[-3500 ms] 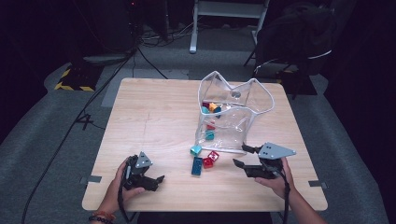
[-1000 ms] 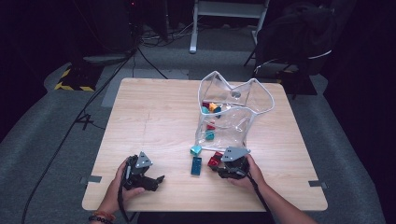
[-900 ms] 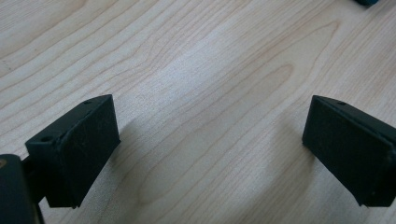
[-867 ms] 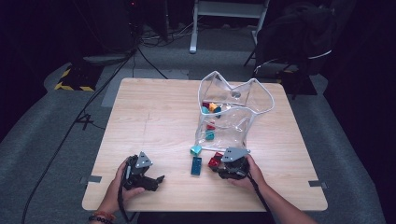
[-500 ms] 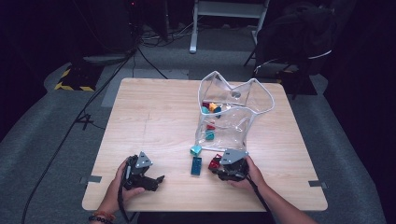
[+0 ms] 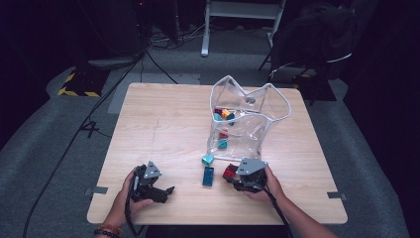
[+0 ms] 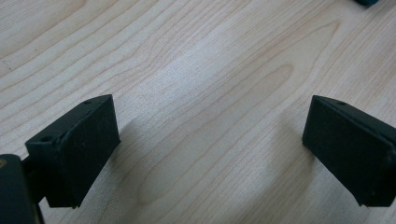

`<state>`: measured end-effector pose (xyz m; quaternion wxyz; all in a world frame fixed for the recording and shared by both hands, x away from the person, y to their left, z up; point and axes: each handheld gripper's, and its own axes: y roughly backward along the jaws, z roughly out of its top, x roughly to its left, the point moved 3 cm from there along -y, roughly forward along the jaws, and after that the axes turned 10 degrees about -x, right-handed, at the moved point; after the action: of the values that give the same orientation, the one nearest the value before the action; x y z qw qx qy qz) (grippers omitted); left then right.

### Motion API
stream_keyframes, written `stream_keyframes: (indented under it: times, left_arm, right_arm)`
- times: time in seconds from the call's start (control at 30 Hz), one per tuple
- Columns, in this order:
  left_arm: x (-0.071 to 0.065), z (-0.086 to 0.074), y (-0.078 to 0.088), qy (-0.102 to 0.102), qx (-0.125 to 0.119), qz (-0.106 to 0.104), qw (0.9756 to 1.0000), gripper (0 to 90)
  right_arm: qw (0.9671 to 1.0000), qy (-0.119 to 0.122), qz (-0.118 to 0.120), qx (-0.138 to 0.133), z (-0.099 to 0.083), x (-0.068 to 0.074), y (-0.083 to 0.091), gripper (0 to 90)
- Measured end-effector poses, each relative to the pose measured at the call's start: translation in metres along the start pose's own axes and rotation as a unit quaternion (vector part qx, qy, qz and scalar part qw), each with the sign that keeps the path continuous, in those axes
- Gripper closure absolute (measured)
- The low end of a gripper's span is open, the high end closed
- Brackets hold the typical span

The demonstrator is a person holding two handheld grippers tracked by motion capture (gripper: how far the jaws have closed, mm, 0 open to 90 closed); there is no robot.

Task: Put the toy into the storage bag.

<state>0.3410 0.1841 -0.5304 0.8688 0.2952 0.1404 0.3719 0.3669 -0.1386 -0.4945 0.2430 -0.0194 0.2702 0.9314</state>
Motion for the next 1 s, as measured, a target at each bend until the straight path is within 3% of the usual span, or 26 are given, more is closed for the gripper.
stream_keyframes:
  times: [0.57, 0.73, 1.0]
  left_arm:
    - [0.0, 0.0, 0.0, 0.0, 0.0, 0.0, 1.0, 4.1]
    - [0.0, 0.0, 0.0, 0.0, 0.0, 0.0, 1.0, 4.1]
    - [0.0, 0.0, 0.0, 0.0, 0.0, 0.0, 1.0, 4.1]
  right_arm:
    - [0.998, -0.02, -0.038, -0.046, 0.011, -0.024, 0.055, 59.4]
    - [0.9954, -0.033, -0.059, -0.069, 0.012, -0.037, 0.079, 59.4]
    - [0.9911, -0.032, -0.093, -0.09, 0.018, -0.051, 0.116, 59.4]
